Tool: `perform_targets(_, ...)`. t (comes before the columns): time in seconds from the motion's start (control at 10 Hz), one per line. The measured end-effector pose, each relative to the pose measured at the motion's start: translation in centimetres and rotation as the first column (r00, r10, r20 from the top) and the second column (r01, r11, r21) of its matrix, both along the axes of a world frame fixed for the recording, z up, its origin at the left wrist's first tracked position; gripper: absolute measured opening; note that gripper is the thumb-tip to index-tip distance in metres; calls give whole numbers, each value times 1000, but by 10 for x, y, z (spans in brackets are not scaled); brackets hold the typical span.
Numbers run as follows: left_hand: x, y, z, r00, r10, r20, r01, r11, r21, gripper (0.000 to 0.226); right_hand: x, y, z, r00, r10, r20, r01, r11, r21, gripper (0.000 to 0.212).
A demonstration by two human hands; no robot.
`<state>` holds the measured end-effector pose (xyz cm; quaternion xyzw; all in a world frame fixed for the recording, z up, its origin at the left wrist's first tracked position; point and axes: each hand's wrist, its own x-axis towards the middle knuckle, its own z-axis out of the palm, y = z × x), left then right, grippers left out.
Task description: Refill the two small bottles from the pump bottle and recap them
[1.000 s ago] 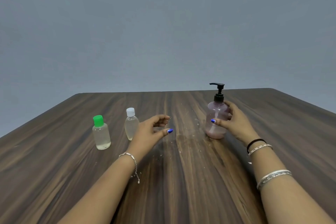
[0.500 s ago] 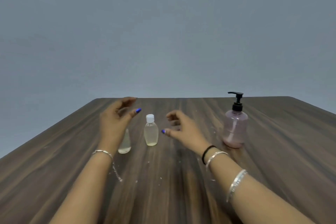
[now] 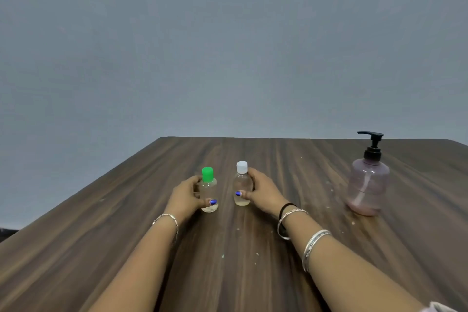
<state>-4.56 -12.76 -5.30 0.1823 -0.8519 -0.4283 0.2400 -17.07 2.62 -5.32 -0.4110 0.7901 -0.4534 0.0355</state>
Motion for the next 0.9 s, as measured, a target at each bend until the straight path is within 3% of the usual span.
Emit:
perform_targets(0.1,-22,12,3,999,-41,19,42,998,-57,47,-12,16,3,1000,-7,-21,8,1000,23,47)
perform_targets(0.4,-88,60,-5,975,-223,12,223,975,14,51,-52,93,6,994,-112,11,112,994,11,46)
perform_targets(0.8,-98,66,-14,955,-292,-44,296,944,149,49,-58,97,-1,993,-77,89,80,996,-29,50)
perform_targets(0.9,-93,69,-14,960,-273,-59,279,942,184,56,-54,97,3,988,-54,142,67,994,-90,63)
